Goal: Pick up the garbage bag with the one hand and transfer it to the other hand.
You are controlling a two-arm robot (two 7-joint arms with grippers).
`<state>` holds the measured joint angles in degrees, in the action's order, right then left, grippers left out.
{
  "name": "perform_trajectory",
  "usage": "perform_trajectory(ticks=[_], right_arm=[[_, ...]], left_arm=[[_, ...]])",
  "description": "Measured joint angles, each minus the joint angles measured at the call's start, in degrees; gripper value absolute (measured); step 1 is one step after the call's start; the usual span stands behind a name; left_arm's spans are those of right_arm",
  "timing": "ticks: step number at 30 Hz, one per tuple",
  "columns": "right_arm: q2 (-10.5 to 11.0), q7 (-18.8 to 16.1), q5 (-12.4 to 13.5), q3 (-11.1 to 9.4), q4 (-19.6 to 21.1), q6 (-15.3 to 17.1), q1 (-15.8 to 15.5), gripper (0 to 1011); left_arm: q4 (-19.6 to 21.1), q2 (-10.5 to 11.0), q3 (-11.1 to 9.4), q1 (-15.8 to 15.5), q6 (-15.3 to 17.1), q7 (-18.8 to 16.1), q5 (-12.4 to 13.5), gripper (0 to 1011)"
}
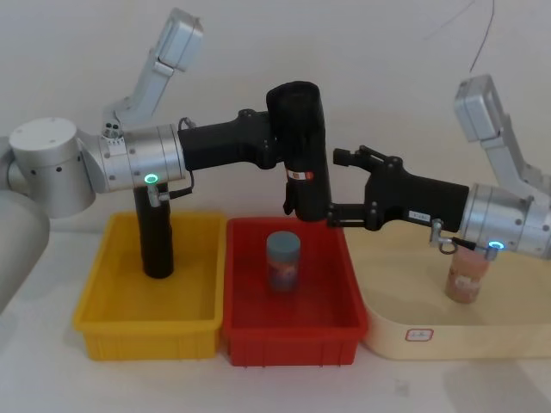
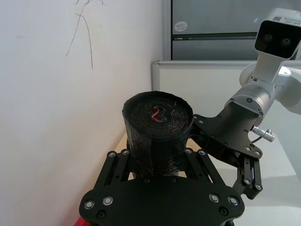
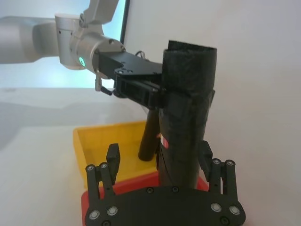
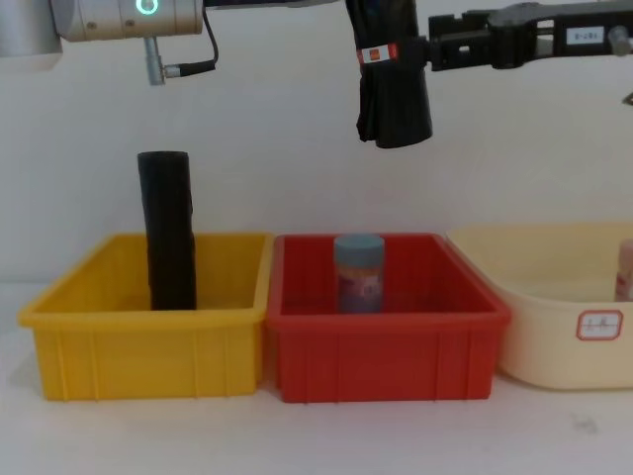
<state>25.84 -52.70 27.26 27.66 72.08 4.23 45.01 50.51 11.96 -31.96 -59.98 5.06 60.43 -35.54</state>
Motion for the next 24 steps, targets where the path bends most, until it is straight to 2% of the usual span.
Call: perform_trajectory(ticks=[16,24], right_arm=[[-1.6,-2.0,1.3,0.9,-3.1,-2.0,2.4,1001],[-2.1,0.3,-0.2,1.7,-4.5,-2.4,2.8,1001]], left_arm=[[0.0,0.0,0.0,0.0,0.0,0.0,0.0,446],[0.0,0.0,0.0,0.0,0.0,0.0,0.0,446]])
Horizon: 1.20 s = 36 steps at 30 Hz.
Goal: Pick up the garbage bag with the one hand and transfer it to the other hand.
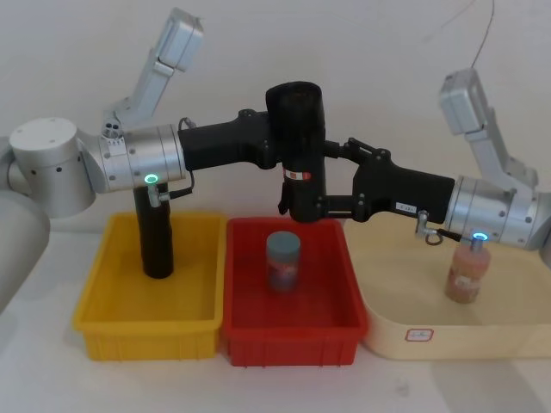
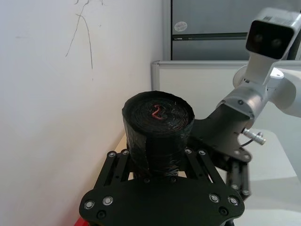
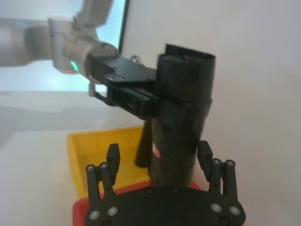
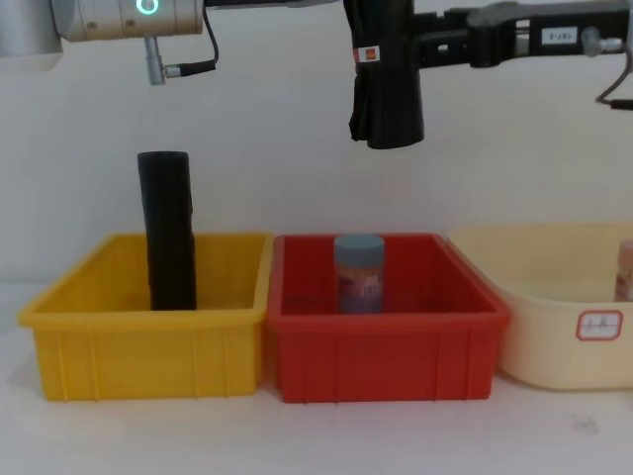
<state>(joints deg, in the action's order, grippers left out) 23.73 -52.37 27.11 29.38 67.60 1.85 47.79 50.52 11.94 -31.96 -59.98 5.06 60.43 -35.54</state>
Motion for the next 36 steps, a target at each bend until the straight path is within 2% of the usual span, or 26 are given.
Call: perform_trajectory(ticks=[15,18,28,36], right_arm=[[-2.5,8.4,-5.5,2.5,-6.8,0.7,2.1,1001],[-3.0,9.1,-5.9,2.7,-8.0,1.1,2.5,1000],[-3.6,8.2,-4.8,2.3,-9.4,2.6,3.0,1001],[-3.1,6.0,-2.2,1.4,-6.9,3.7,2.8,1001]], left_arm=[[0.0,0.0,0.0,0.0,0.0,0.0,0.0,446],[0.0,0.0,0.0,0.0,0.0,0.0,0.0,446],[0.0,0.0,0.0,0.0,0.0,0.0,0.0,446],[0.0,0.0,0.0,0.0,0.0,0.0,0.0,446]])
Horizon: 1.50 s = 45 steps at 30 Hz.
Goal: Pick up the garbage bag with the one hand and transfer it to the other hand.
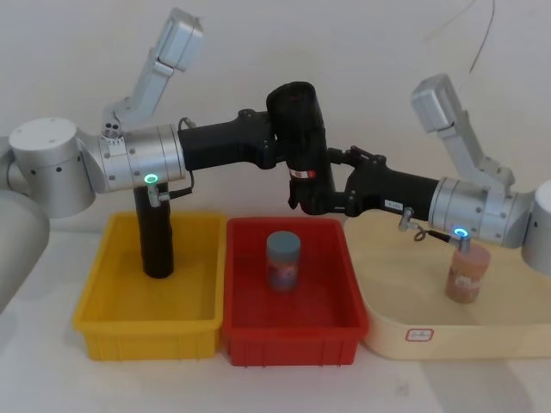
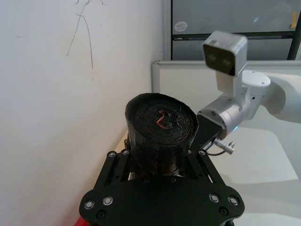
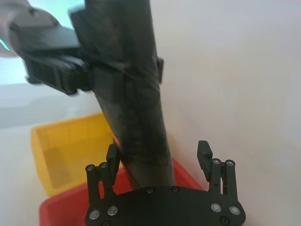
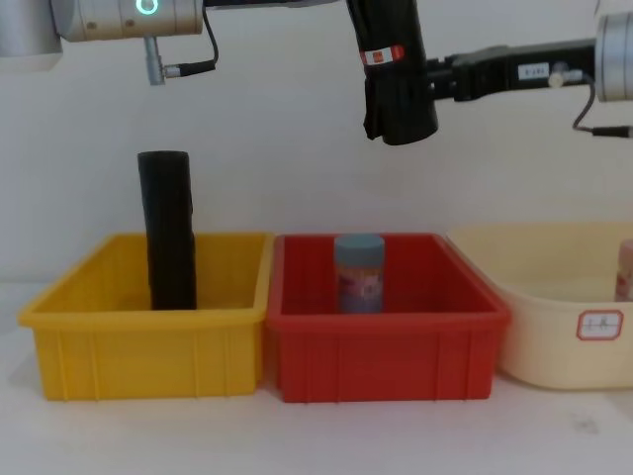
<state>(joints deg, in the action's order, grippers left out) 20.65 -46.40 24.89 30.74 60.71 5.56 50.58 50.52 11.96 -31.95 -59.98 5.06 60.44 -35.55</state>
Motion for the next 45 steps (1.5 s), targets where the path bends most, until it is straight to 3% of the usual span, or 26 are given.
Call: perform_trajectory(ticks=[10,19,35,45], right_arm=[[1.3,-3.1,2.3,-0.4,4.2,0.9,-0.6,1001],[2.1,-5.1,2.4,1.2,6.1,1.2,-0.5,1001],[1.5,-5.0,1.3,3.2,4.9,0.2,0.4,1001],[0.7,-4.9,2.5,3.3,3.6,0.9,1.2,1001]], left_arm=[[0.0,0.0,0.0,0.0,0.0,0.0,0.0,446],[0.0,0.0,0.0,0.0,0.0,0.0,0.0,446],[0.0,0.0,0.0,0.0,0.0,0.0,0.0,446],[0.0,0.0,0.0,0.0,0.0,0.0,0.0,446]])
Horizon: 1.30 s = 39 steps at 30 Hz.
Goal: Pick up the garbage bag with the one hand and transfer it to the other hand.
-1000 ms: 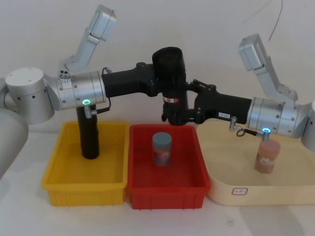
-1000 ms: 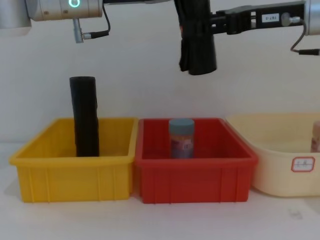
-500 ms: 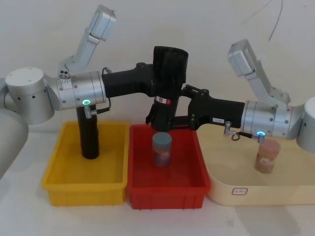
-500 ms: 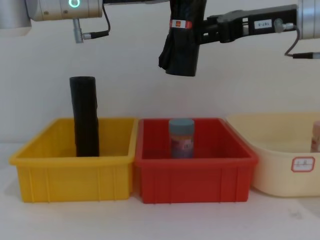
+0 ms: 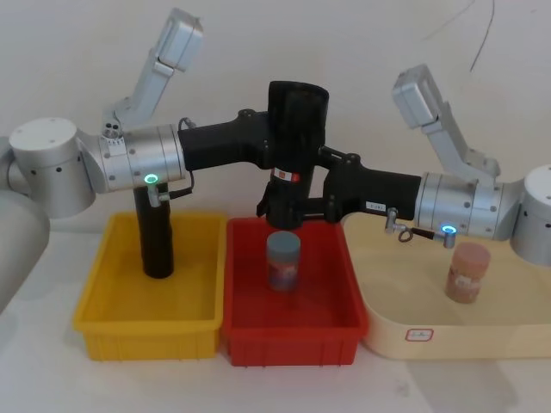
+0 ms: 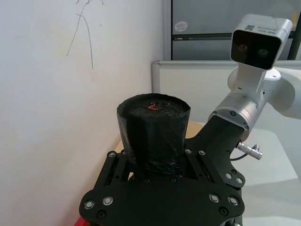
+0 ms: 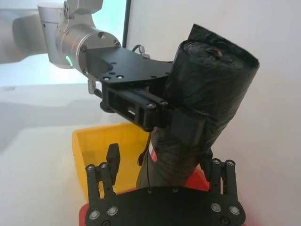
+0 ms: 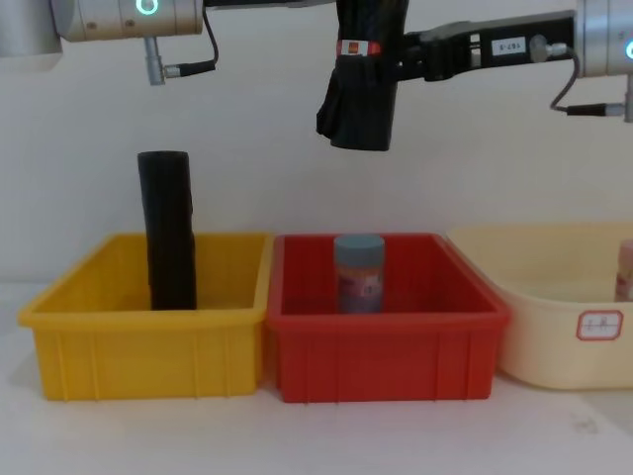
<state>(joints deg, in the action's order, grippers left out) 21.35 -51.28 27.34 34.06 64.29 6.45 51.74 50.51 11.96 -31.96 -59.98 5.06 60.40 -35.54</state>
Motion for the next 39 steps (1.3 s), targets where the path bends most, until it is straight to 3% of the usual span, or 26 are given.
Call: perform_trajectory(ticks=[19,39], right_arm=[[-2.0,-1.3,4.1,-0.5,-4.3,2.5,1.6,1001],[-4.3,-1.6,6.0,-0.1,-9.5,1.5,3.1,1001]], left_arm=[[0.0,0.0,0.0,0.0,0.0,0.0,0.0,446],[0.0,0.0,0.0,0.0,0.0,0.0,0.0,446]])
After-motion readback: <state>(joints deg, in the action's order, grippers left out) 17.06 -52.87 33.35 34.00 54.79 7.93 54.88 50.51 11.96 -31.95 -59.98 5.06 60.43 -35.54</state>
